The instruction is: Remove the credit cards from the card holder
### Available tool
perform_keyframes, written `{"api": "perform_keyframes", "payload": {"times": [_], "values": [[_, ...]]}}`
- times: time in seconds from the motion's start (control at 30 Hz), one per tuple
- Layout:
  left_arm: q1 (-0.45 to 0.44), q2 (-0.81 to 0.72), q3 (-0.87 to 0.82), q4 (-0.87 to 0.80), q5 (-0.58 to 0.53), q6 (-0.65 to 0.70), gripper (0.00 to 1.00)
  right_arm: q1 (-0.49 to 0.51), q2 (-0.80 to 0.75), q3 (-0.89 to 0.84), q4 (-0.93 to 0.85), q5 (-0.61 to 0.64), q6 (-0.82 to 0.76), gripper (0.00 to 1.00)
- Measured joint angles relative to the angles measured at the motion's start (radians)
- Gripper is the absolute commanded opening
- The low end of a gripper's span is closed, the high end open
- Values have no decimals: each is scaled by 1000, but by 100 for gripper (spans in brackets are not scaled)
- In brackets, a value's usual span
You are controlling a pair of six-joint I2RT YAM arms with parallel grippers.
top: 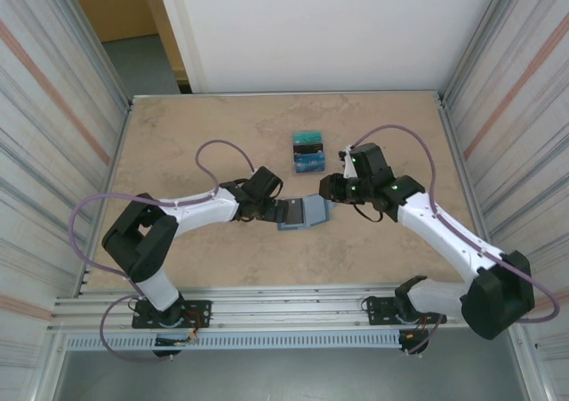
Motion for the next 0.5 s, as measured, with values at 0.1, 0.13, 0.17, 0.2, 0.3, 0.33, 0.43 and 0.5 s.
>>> {"api": "perform_keyframes", "payload": {"times": [0.1,0.13,0.17,0.2,0.3,0.33,0.43,0.5], "values": [[0,3,-2,13,12,-1,99,9,98,0,43,-44,15,24],[0,4,-2,13,15,-1,99,11,130,0,54,-55,19,24],[0,5,-2,13,16,0,99,13,157,1,60,-69,23,23],[0,7,-2,13,17,-1,99,14,187,4,66,-82,29,23],[0,18,-2,14,19,0,99,14,267,19,87,-122,36,22],[0,24,-2,14,19,0,99,14,295,26,95,-134,37,22],[0,45,-2,13,19,0,99,14,365,52,105,-160,37,21],[0,55,-2,14,19,0,99,14,400,68,108,-174,37,20]]}}
